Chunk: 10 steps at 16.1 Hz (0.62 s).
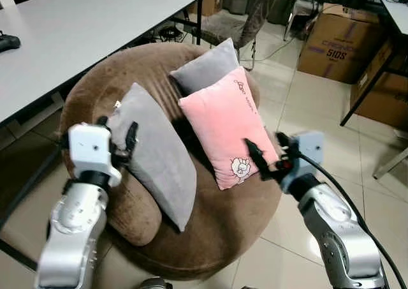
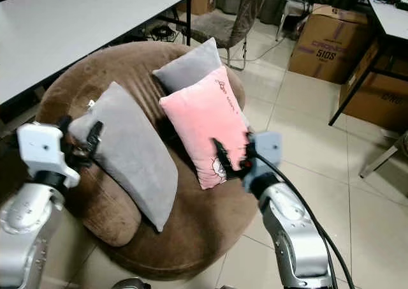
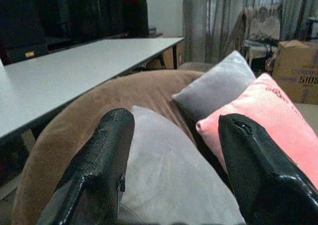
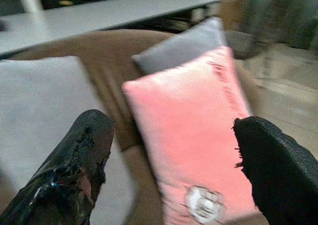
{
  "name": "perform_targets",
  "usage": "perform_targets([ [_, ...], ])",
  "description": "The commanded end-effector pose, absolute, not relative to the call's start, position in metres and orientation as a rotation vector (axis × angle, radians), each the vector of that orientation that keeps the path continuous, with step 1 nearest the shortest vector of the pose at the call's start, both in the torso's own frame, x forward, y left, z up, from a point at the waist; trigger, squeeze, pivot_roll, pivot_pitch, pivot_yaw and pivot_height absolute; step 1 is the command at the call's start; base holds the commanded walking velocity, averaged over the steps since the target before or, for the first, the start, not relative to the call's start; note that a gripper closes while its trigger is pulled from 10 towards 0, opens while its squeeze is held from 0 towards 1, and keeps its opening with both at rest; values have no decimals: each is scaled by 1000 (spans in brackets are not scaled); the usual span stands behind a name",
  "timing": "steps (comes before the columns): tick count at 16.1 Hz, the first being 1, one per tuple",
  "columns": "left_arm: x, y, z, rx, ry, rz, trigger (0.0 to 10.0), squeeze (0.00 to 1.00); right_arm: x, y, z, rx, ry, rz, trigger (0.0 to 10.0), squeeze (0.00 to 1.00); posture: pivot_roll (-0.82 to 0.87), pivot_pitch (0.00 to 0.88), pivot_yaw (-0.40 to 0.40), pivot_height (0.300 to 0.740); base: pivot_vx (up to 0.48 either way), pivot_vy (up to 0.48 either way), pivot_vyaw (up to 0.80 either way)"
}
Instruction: Move the pillow to the sofa from floor
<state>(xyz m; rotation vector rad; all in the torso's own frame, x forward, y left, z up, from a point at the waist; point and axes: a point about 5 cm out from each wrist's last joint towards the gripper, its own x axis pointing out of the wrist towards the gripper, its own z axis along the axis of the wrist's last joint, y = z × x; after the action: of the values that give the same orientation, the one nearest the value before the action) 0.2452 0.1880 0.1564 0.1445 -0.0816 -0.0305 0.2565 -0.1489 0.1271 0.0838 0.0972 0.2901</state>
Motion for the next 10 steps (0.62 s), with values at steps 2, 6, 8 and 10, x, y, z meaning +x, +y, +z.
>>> perform_targets([
  [2,243,192,146,116,-70,12,10000,0,253,-159,117,64,96,186,10000,0,42,0,-10,740,0,0,0],
  [6,243,201,132,166,-43,-14,10000,0,252,-156,111,59,58,165,10000,0,42,0,-8,740,0,0,0],
  [8,243,201,132,166,-43,-14,10000,0,252,-156,111,59,58,165,10000,0,42,0,-8,740,0,0,0],
  [10,243,201,132,166,-43,-14,10000,0,252,-156,111,59,58,165,10000,0,42,0,-8,740,0,0,0],
])
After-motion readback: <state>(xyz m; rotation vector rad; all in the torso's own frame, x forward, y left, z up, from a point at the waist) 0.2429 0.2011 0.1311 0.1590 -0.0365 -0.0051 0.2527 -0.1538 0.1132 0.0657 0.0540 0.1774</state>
